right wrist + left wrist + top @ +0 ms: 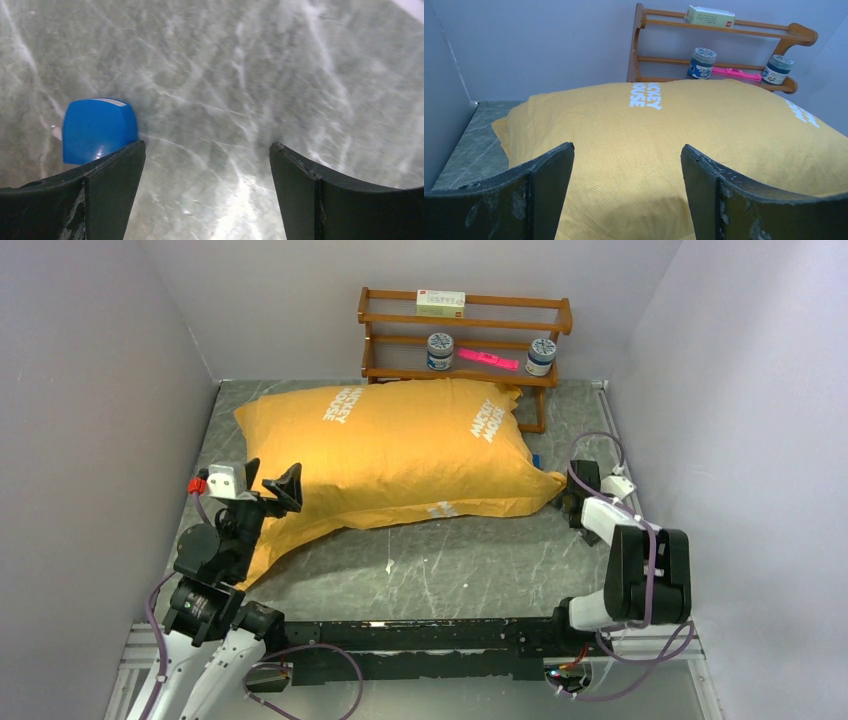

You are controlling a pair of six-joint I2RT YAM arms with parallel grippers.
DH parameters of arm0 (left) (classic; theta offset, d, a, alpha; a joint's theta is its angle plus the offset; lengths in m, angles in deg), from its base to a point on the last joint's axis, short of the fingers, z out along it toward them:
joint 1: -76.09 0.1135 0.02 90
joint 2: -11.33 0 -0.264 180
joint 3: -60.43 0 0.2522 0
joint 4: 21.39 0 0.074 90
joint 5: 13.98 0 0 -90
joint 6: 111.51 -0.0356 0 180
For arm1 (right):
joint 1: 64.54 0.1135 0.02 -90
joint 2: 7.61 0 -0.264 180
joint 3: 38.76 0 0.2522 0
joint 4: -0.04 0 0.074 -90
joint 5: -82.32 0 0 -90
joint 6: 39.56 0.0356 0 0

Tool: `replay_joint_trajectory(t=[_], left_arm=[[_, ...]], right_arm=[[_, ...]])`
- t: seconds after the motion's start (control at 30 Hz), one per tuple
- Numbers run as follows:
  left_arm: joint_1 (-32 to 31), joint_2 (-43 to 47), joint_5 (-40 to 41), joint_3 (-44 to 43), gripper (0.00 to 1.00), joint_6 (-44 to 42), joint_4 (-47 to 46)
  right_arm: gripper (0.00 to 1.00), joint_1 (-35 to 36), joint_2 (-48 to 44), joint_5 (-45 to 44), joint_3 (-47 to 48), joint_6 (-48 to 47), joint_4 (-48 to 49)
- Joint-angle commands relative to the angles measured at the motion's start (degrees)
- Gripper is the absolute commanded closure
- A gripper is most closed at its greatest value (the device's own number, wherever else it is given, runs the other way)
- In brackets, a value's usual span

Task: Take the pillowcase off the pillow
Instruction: Turn over the pillow at the center of the board.

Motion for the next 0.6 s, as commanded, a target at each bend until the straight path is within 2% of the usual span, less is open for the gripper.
replay_joint_trajectory(t=[0.0,0.2,0.37,0.57], left_arm=[[-0.32,0.71,1.18,0.24,0.17,-1.64,-0.93],[-0.43,0.63,1.32,0.3,0.17,-1.77,-0.86],[-0.49,0.34,1.47,0.4,0.17,-1.77,-0.93],[-0.49,-0.38,0.69,0.76,0.17,-1.46,-1.62]], right_arm=[[0.04,-0.13,4.59,4.98,4.97,-0.96,6.52],[0.07,0.19,11.38,15.0,10.75,1.61,13.46],[0.07,1.05,16.92,17.97,16.57,2.17,13.89],[0.06,1.55,10.76,15.9,15.2,-1.86,12.27]])
